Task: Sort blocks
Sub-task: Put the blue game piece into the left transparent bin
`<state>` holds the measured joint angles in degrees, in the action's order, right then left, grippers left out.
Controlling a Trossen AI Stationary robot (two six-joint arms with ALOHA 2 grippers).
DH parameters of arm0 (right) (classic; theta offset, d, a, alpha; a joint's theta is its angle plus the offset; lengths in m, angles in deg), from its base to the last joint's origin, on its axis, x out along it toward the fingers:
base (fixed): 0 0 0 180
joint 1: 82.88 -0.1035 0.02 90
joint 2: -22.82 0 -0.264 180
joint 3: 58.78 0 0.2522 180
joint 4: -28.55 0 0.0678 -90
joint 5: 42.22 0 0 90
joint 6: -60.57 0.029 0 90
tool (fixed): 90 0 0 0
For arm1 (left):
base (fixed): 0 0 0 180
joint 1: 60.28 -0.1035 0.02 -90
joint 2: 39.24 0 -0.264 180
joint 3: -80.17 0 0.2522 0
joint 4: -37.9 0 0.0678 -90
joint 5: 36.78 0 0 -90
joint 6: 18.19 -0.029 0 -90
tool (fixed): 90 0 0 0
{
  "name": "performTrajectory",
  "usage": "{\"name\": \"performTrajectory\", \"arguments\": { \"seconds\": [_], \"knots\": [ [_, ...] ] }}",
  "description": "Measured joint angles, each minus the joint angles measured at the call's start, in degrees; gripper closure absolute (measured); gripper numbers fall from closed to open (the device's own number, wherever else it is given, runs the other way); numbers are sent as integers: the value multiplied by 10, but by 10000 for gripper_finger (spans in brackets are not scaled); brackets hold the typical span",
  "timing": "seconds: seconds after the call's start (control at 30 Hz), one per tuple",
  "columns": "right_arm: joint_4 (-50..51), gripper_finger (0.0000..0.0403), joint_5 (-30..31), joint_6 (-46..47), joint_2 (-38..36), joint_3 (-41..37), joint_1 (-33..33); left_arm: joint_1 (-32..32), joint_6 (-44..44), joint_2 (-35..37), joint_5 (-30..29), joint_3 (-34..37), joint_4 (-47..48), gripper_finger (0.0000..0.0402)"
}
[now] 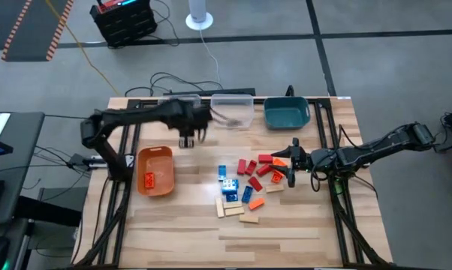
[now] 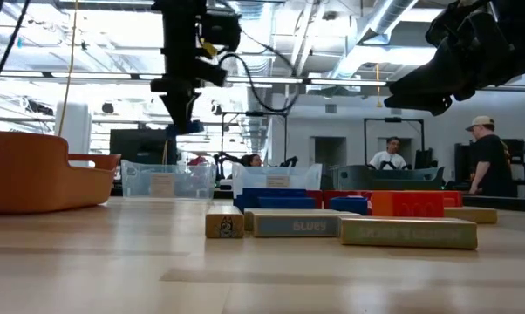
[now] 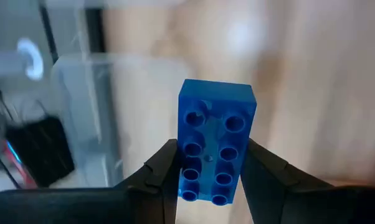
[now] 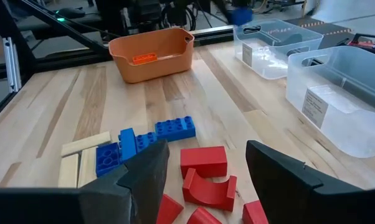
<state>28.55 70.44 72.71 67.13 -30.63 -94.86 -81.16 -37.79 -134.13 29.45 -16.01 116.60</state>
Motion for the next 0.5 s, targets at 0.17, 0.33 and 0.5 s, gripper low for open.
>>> {"name": "performTrajectory", "arguments": {
  "seconds": [0.17,0.33,0.5],
  "knots": [
    [0,153,0,0,0,0,0,-104,4,3,1,1,-28,276],
    [0,153,0,3,0,0,0,-173,2,-32,26,1,-67,276],
    [0,153,0,5,0,0,0,-221,9,-88,57,1,-81,276]
  ]
}}
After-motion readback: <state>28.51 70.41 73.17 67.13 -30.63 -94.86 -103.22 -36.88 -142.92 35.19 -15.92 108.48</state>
